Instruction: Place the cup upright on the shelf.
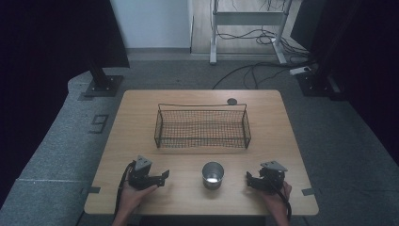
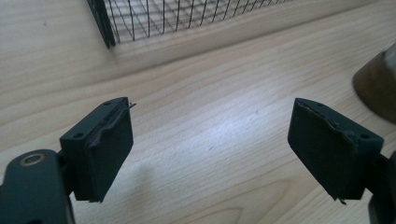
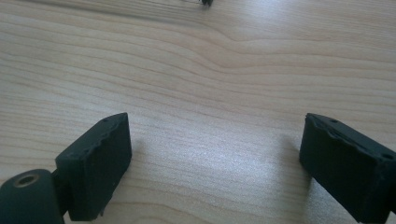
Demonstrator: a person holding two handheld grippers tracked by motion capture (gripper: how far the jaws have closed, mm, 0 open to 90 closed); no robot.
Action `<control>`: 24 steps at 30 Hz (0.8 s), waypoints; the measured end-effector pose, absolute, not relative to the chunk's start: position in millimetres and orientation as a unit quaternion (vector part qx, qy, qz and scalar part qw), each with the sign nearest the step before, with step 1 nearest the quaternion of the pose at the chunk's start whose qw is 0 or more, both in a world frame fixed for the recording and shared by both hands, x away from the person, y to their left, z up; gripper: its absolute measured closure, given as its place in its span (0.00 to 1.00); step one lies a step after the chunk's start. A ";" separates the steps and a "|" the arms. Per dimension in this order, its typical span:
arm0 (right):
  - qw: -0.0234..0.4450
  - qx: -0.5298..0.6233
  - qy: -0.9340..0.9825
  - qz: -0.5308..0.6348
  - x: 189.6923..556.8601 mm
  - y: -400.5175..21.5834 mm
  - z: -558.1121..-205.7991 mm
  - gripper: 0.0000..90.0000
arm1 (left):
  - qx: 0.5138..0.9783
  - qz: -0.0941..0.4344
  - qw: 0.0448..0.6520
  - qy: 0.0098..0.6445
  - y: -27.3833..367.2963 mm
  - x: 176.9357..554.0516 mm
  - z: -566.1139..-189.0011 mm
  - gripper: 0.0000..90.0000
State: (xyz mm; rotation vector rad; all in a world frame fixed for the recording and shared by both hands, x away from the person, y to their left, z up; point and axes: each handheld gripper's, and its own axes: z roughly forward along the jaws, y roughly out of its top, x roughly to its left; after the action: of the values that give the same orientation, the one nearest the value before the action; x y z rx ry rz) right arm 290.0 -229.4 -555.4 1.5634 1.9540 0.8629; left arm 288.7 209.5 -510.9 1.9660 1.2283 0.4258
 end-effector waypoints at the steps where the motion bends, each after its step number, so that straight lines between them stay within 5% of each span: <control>1: 0.244 0.572 0.716 0.316 290.1 -229.5 -555.4 0.10 | 0.770 0.167 0.385 0.481 208.6 288.6 -508.5 0.16; 24: 0.246 0.575 0.713 0.317 290.8 -230.4 -555.2 0.12 | 0.773 0.163 0.421 0.446 189.7 285.9 -474.5 0.16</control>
State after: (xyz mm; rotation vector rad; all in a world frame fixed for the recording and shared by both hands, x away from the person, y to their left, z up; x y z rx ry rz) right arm 290.8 -230.4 -555.2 1.5694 1.9444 0.8638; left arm 285.9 189.7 -474.5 1.9352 1.1174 0.4091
